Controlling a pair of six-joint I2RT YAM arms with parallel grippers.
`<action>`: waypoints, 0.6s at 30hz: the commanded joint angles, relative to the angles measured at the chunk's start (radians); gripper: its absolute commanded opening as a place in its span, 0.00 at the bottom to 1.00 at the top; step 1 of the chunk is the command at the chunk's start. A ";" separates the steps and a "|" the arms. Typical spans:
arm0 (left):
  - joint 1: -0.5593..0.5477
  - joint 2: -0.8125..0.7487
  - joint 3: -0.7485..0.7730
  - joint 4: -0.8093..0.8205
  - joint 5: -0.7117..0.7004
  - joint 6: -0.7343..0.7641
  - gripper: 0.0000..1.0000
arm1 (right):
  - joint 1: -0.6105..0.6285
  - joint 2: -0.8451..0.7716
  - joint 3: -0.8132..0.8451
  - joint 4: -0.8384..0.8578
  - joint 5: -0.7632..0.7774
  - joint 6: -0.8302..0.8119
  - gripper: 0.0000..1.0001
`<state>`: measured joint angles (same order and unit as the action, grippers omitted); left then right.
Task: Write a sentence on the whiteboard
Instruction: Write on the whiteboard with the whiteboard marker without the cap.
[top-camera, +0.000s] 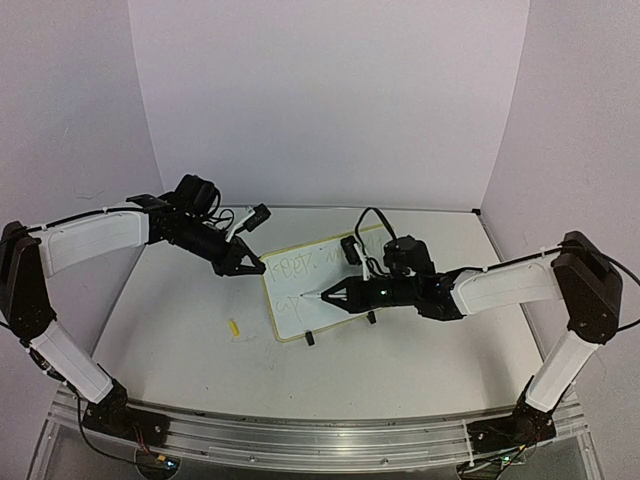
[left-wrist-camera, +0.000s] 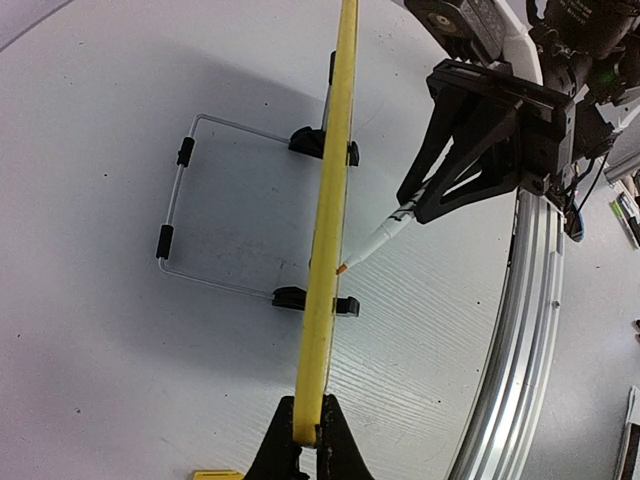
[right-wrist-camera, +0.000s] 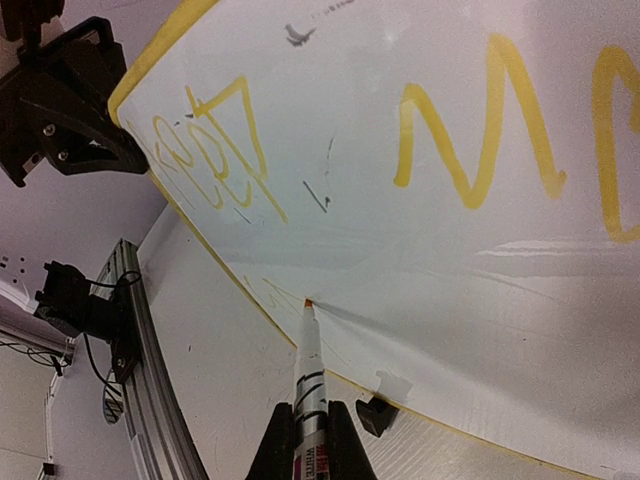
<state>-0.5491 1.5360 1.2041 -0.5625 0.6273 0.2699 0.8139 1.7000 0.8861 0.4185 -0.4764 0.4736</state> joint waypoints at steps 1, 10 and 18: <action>-0.017 0.004 0.000 -0.048 -0.067 0.044 0.00 | -0.011 0.006 -0.027 0.014 0.063 0.019 0.00; -0.017 0.005 -0.001 -0.048 -0.068 0.044 0.00 | -0.011 -0.004 -0.041 0.014 0.084 0.023 0.00; -0.017 0.003 0.000 -0.048 -0.069 0.044 0.00 | -0.011 -0.047 -0.020 0.011 0.099 0.019 0.00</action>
<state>-0.5491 1.5360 1.2041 -0.5625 0.6273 0.2699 0.8139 1.6984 0.8455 0.4166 -0.4562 0.4915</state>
